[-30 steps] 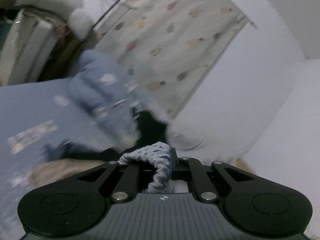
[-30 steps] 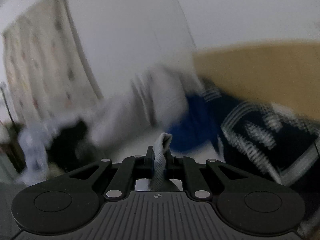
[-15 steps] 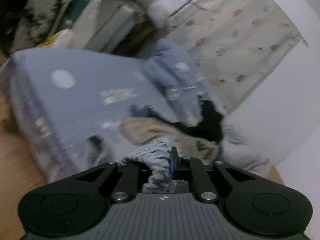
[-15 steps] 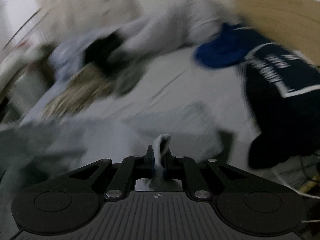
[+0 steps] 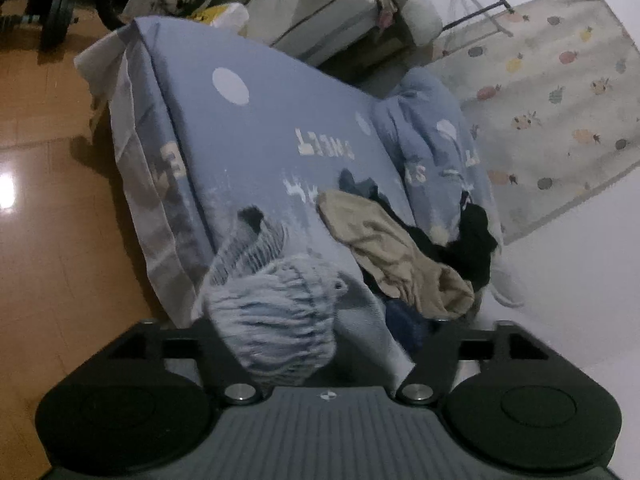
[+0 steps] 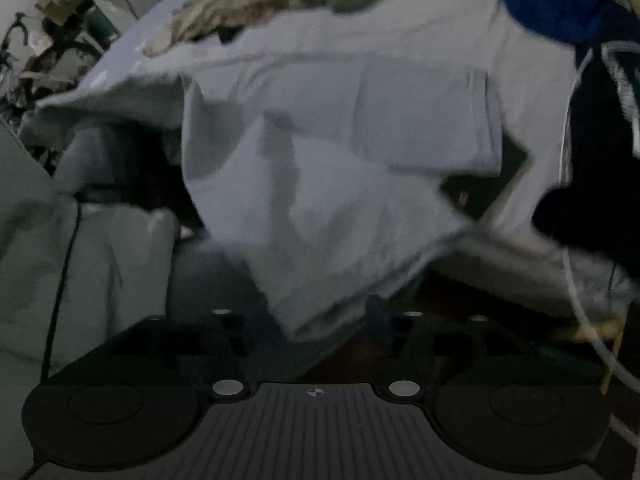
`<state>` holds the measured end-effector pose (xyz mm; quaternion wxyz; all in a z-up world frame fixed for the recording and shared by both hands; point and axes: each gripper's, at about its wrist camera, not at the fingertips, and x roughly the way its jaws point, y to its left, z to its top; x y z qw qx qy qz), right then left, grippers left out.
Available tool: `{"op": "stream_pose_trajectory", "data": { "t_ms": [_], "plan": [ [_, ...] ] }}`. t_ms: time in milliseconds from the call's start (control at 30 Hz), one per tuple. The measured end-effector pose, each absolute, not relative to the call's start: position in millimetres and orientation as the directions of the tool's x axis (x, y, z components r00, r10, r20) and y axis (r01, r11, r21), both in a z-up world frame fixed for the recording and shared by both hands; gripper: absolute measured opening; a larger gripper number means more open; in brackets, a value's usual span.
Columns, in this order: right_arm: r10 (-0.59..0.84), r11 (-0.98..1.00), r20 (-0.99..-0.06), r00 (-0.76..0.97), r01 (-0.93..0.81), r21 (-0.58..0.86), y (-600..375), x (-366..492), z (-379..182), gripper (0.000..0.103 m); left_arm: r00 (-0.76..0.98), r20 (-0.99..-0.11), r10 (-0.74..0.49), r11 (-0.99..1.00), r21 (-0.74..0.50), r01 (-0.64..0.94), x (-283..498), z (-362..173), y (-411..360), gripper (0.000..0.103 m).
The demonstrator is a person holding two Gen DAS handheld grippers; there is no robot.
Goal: Fold clothes
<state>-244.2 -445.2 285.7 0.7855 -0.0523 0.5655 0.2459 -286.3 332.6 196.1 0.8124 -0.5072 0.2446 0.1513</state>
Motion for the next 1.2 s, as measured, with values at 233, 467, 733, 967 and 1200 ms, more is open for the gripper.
{"op": "stream_pose_trajectory", "data": {
  "t_ms": [233, 467, 733, 967, 1200],
  "plan": [
    [0.458, 0.812, -0.758, 0.465, -0.565, 0.145, -367, -187, 292, 0.091, 0.782, -0.620, -0.062, 0.525, -0.687, -0.502, -300, 203, 298, 0.088],
    [0.630, 0.653, -0.689, 0.357, -0.725, 0.221, -205, -102, 217, 0.097, 0.780, -0.618, -0.103, 0.550, -0.688, -0.473, -312, 217, 274, 0.088],
    [0.498, 0.573, -0.839, 0.220, -0.809, 0.129, -86, -70, 129, 0.094, 0.775, -0.622, -0.113, 0.583, -0.673, -0.455, -333, 233, 248, 0.090],
    [0.470, 0.552, -0.859, 0.203, -0.827, 0.106, -81, -79, 117, 0.007, 0.734, -0.673, -0.092, 0.541, -0.652, -0.530, -343, 240, 252, 0.103],
    [0.527, 0.431, -0.840, 0.132, -0.893, 0.131, -98, -116, 145, 0.006, 0.729, -0.677, 0.101, 0.384, -0.650, -0.656, -374, 255, 261, 0.103]
  ]
}}
